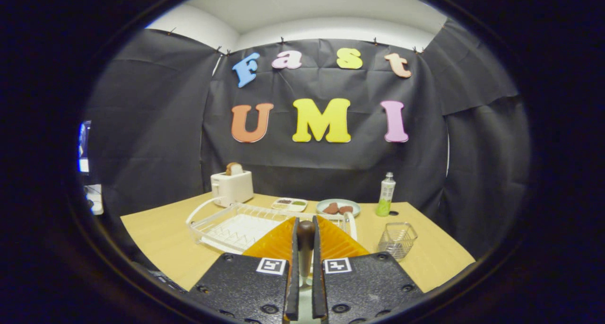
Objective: Take the plate from the dish rack, then take the spoon from the basket and place it into the plate.
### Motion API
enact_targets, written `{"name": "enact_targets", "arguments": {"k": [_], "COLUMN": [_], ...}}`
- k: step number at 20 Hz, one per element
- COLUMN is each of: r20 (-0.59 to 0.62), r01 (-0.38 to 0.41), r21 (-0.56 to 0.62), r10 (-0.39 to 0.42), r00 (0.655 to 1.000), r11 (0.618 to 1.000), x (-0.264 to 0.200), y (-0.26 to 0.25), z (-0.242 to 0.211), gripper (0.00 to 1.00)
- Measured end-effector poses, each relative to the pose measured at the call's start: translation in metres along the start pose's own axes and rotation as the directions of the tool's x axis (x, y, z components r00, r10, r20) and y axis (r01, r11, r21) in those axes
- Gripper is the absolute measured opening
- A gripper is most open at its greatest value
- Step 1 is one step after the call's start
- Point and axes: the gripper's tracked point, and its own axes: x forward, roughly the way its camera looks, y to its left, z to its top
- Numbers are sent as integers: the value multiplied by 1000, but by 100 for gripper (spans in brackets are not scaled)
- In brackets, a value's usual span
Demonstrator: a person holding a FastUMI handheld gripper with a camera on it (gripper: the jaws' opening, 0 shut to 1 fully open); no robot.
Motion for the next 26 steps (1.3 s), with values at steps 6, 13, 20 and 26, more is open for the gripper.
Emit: {"name": "enact_targets", "arguments": {"k": [6, 13, 20, 26], "r20": [-37, -60, -53, -14], "r01": [-39, 49, 118, 108], "r21": [80, 73, 85, 63], "r10": [42, -44, -113, -107], "r00": [998, 997, 992, 994], "r11": [996, 996, 989, 992], "x": [5, 13, -7, -38], "y": [10, -29, -60, -67], "z": [-24, -35, -21, -2], "gripper": [16, 20, 58, 85]}}
